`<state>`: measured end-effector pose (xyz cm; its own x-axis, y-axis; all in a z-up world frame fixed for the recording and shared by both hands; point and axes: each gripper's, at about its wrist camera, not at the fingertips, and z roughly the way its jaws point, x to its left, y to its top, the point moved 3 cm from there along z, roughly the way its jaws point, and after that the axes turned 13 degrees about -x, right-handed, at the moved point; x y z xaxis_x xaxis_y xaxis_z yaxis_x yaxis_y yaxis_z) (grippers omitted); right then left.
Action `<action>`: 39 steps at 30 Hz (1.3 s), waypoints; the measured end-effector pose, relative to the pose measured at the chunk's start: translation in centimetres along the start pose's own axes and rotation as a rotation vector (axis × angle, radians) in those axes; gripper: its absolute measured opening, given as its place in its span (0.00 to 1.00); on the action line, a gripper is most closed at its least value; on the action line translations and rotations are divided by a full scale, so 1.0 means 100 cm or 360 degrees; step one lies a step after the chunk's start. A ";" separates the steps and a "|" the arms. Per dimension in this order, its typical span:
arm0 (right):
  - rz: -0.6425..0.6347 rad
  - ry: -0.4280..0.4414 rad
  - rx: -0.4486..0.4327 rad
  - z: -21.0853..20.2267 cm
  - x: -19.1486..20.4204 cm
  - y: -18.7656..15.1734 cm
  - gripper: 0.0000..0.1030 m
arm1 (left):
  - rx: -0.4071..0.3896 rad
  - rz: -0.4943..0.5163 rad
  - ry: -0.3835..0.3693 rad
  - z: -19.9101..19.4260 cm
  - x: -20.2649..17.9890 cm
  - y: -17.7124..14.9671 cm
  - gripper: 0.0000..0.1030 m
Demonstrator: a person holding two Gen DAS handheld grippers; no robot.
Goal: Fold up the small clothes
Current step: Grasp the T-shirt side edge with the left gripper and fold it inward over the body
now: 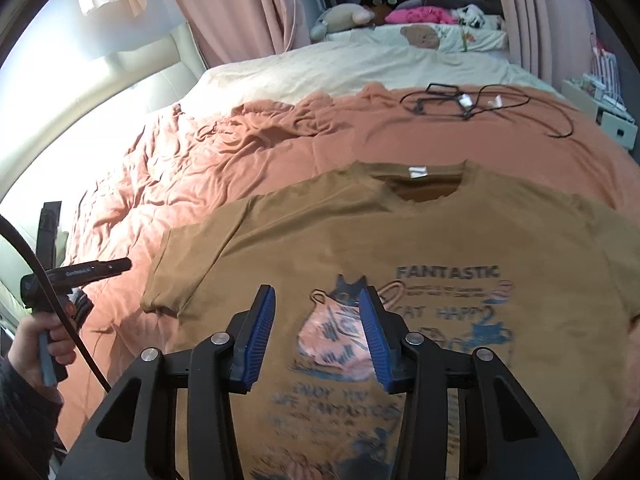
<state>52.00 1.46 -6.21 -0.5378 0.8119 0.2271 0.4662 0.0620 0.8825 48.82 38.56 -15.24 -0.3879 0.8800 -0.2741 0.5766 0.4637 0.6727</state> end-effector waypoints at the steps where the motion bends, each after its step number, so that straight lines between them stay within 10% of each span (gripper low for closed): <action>1: 0.0000 0.0003 0.0012 0.006 0.003 -0.001 0.40 | 0.0009 0.0000 0.0012 0.005 0.001 0.000 0.45; 15: 0.0059 0.0055 0.0184 0.087 0.030 -0.007 0.40 | 0.0077 -0.0223 0.0030 0.054 0.030 -0.018 0.45; 20: 0.0132 0.0129 0.0216 0.108 0.038 -0.008 0.40 | 0.0138 -0.0292 -0.0073 0.051 0.028 -0.024 0.08; 29: 0.0328 0.0246 0.0309 0.150 0.050 -0.015 0.37 | 0.0036 -0.0186 -0.0166 0.016 0.001 0.006 0.06; 39: 0.0511 0.0379 0.0445 0.199 0.063 -0.033 0.08 | -0.0049 -0.0068 -0.0251 0.003 -0.032 0.035 0.06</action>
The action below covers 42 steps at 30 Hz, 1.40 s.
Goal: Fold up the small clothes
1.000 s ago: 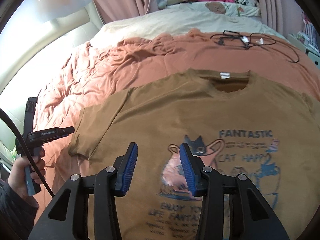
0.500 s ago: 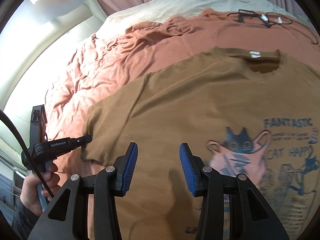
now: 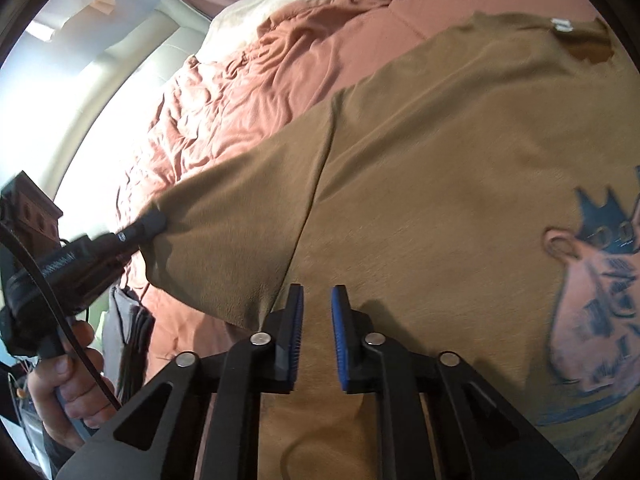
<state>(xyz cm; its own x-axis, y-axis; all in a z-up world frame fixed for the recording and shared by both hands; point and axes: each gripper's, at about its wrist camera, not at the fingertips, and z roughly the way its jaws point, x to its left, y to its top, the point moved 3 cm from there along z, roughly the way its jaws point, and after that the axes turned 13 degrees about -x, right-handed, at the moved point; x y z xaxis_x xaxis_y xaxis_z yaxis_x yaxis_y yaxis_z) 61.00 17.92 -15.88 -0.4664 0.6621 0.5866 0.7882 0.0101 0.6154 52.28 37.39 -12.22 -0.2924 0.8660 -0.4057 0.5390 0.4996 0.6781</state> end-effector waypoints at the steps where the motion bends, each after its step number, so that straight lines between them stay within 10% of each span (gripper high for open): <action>1: 0.0011 0.0005 0.0007 0.003 0.000 0.000 0.08 | -0.0002 0.0001 -0.0010 -0.001 -0.002 0.001 0.06; 23: 0.0151 0.0082 0.0053 0.006 -0.027 0.008 0.09 | 0.0086 0.0090 -0.0184 0.015 -0.053 -0.014 0.06; 26: 0.0128 0.0026 -0.0008 -0.007 -0.036 0.019 0.20 | 0.0109 0.0137 -0.0220 0.019 -0.069 -0.021 0.06; 29: 0.0122 -0.0011 -0.0076 -0.018 -0.044 0.025 0.57 | 0.0136 0.0171 -0.0258 0.023 -0.083 -0.029 0.06; 36: 0.0221 -0.0054 -0.0151 -0.037 -0.065 0.032 0.58 | 0.0261 0.0213 -0.0367 0.037 -0.112 -0.052 0.06; 42: 0.0196 -0.0081 -0.0157 -0.041 -0.063 0.036 0.58 | 0.0268 0.0213 -0.0369 0.033 -0.114 -0.052 0.53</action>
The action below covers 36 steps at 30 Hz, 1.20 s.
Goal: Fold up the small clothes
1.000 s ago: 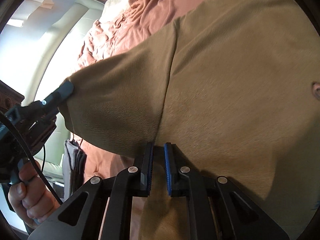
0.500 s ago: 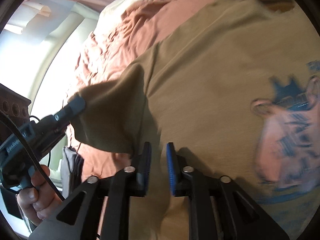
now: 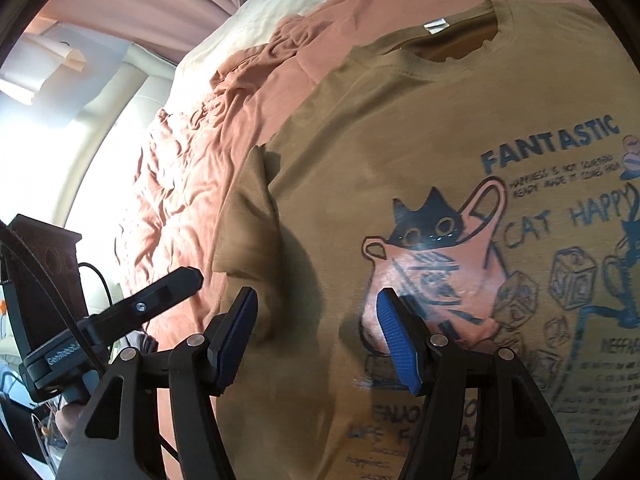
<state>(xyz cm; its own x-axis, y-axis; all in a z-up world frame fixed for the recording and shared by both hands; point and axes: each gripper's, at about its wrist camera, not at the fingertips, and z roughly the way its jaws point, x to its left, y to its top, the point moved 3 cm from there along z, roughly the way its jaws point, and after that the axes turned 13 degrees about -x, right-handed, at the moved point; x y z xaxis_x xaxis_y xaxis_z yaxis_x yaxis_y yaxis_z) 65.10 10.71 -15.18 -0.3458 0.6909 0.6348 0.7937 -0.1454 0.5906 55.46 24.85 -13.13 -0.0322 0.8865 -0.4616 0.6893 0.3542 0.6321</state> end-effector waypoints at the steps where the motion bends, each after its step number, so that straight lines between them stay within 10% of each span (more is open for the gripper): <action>1: -0.0017 0.0002 -0.0003 -0.002 0.003 0.000 0.58 | -0.0028 -0.0007 0.0010 -0.004 0.003 0.002 0.58; 15: -0.0210 0.0030 0.0063 -0.002 0.005 -0.013 0.58 | -0.0049 -0.0119 0.0299 0.010 0.059 -0.001 0.58; 19: -0.0247 0.0024 0.0100 0.011 0.005 -0.013 0.45 | -0.0023 -0.0125 0.0299 0.025 0.062 -0.004 0.58; 26: -0.0332 -0.0007 0.0142 0.031 0.011 -0.014 0.16 | -0.0032 -0.0131 0.0241 0.032 0.061 0.000 0.11; 28: -0.0335 -0.0038 0.0142 0.032 0.009 -0.014 0.01 | -0.0050 -0.0108 0.0250 0.029 0.057 0.002 0.08; 36: -0.0168 0.0088 0.0194 0.022 0.005 -0.025 0.01 | -0.0112 -0.0039 0.0172 0.021 0.031 0.015 0.06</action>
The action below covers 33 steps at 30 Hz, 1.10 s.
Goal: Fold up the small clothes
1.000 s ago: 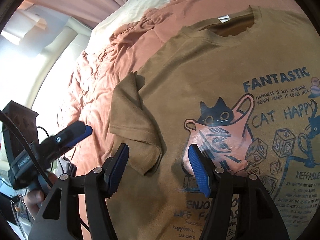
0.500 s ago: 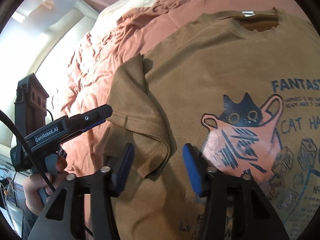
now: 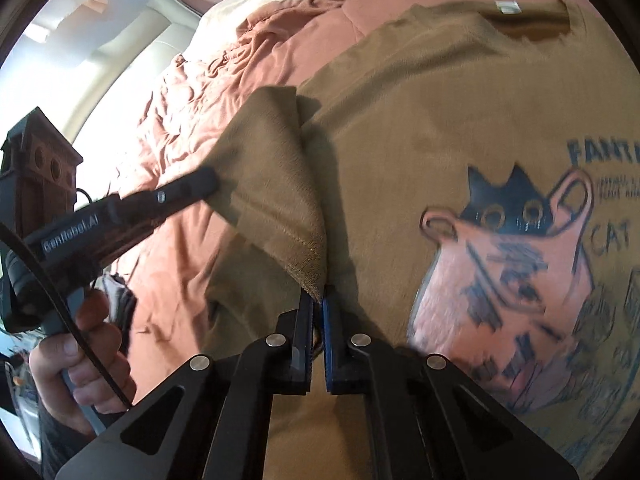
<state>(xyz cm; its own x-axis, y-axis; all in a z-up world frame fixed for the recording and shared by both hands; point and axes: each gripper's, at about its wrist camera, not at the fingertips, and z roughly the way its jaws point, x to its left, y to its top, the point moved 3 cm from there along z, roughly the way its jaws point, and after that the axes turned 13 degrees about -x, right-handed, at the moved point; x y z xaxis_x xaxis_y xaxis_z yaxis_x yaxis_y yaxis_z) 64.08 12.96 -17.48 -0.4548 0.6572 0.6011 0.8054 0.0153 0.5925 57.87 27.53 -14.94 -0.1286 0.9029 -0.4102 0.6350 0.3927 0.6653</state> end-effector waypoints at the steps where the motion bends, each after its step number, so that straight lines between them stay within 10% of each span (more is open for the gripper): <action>1: 0.0021 0.0011 0.0007 -0.001 -0.001 -0.001 0.01 | -0.0003 0.0006 -0.0012 0.001 -0.004 0.001 0.06; 6: -0.0005 -0.0026 -0.0022 -0.011 -0.003 0.005 0.01 | 0.0005 0.0006 -0.0155 0.005 -0.025 0.003 0.07; 9: -0.0023 -0.0057 -0.0052 -0.017 -0.005 0.012 0.03 | 0.0007 -0.0027 -0.0212 0.006 -0.029 0.005 0.28; 11: -0.0026 -0.0067 -0.0054 -0.019 -0.006 0.012 0.13 | -0.0025 -0.0031 -0.0197 0.004 -0.028 0.007 0.46; 14: -0.0045 -0.0080 -0.0087 -0.021 -0.004 0.012 0.53 | -0.0049 -0.0039 -0.0179 0.001 -0.021 0.008 0.52; 33: -0.0483 -0.0377 -0.0050 0.029 0.038 0.018 0.54 | -0.0030 -0.0152 0.0161 -0.010 0.060 -0.002 0.51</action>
<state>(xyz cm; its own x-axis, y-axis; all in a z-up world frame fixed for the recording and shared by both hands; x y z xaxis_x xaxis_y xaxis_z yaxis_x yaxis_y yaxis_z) 64.92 17.65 -15.71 -0.5673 0.7823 0.2573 0.6340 0.2154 0.7427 56.21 33.08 -16.88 -0.2644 0.8738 -0.4080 0.6019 0.4801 0.6381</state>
